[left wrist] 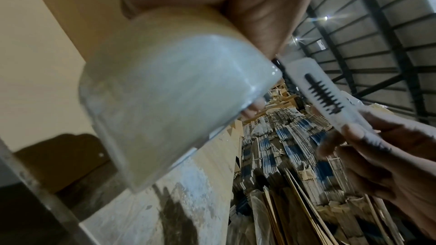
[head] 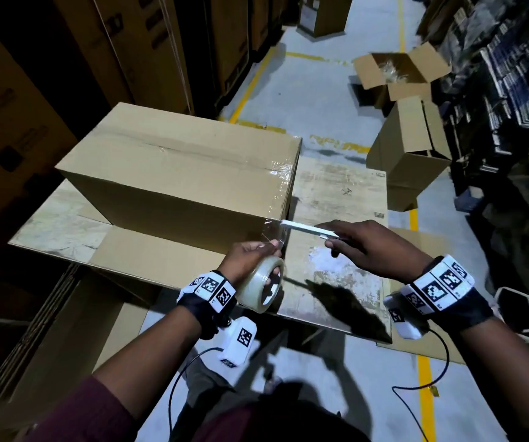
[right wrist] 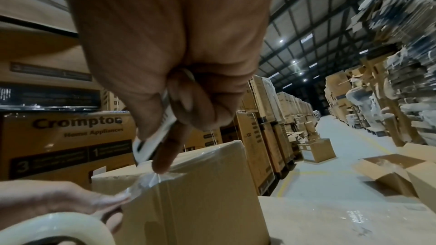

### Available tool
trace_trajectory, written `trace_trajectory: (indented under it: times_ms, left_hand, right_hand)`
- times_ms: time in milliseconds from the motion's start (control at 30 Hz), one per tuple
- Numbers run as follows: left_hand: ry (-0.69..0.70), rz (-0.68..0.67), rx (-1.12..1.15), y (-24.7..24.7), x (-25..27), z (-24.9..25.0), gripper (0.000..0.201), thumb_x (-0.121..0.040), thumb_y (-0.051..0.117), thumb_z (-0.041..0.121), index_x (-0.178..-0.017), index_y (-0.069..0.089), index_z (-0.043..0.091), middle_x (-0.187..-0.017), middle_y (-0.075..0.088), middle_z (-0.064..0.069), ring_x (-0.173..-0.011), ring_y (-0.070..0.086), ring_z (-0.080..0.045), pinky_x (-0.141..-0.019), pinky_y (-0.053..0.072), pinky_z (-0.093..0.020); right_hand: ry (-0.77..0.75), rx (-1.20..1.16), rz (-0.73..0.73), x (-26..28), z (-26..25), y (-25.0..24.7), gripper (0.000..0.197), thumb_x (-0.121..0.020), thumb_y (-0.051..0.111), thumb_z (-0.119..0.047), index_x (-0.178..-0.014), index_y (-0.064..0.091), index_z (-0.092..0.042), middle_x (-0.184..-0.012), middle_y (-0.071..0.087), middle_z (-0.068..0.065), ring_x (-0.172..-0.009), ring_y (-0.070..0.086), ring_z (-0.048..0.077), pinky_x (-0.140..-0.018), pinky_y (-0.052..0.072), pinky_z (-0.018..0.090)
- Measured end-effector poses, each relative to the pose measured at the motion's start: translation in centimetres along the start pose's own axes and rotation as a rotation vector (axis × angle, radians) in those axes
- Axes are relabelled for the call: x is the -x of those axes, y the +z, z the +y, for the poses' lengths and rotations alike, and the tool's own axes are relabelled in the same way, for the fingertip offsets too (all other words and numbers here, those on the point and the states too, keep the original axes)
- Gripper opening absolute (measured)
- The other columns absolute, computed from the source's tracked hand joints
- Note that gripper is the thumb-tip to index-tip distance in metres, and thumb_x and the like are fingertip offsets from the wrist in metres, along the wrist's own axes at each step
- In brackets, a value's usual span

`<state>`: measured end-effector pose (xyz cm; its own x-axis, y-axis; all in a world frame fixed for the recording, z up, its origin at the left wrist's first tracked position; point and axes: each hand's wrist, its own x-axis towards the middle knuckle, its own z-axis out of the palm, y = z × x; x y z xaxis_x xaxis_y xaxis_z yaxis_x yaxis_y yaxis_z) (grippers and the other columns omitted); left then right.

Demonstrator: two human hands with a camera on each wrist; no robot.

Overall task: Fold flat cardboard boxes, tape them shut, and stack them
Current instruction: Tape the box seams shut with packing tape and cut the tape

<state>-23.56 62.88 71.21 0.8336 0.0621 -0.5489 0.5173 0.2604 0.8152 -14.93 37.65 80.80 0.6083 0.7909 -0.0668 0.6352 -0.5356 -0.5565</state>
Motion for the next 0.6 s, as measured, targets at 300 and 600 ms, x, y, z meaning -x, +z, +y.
trace_trajectory:
  times_ms: [300,600]
  left_hand:
    - [0.028,0.044,0.051,0.7,0.7,0.0,0.040,-0.089,0.073,0.030,-0.106,0.069,-0.006,-0.079,0.069,-0.023,-0.048,0.060,-0.023,-0.045,0.050,-0.026]
    - [-0.015,0.044,0.035,0.7,1.6,0.7,0.037,-0.089,0.074,0.028,-0.108,0.069,-0.004,-0.076,0.071,-0.018,-0.051,0.063,-0.020,-0.044,0.051,-0.026]
  right_hand:
    - [-0.106,0.090,0.038,-1.1,-0.7,-1.0,0.036,-0.102,0.060,-0.024,-0.138,0.061,-0.028,-0.082,0.072,-0.008,-0.072,0.067,0.006,-0.064,0.050,0.026]
    - [-0.148,0.203,0.033,-1.6,-1.3,-0.8,0.037,-0.101,0.061,-0.025,-0.138,0.062,-0.031,-0.074,0.064,-0.017,-0.065,0.062,0.011,-0.060,0.050,0.037]
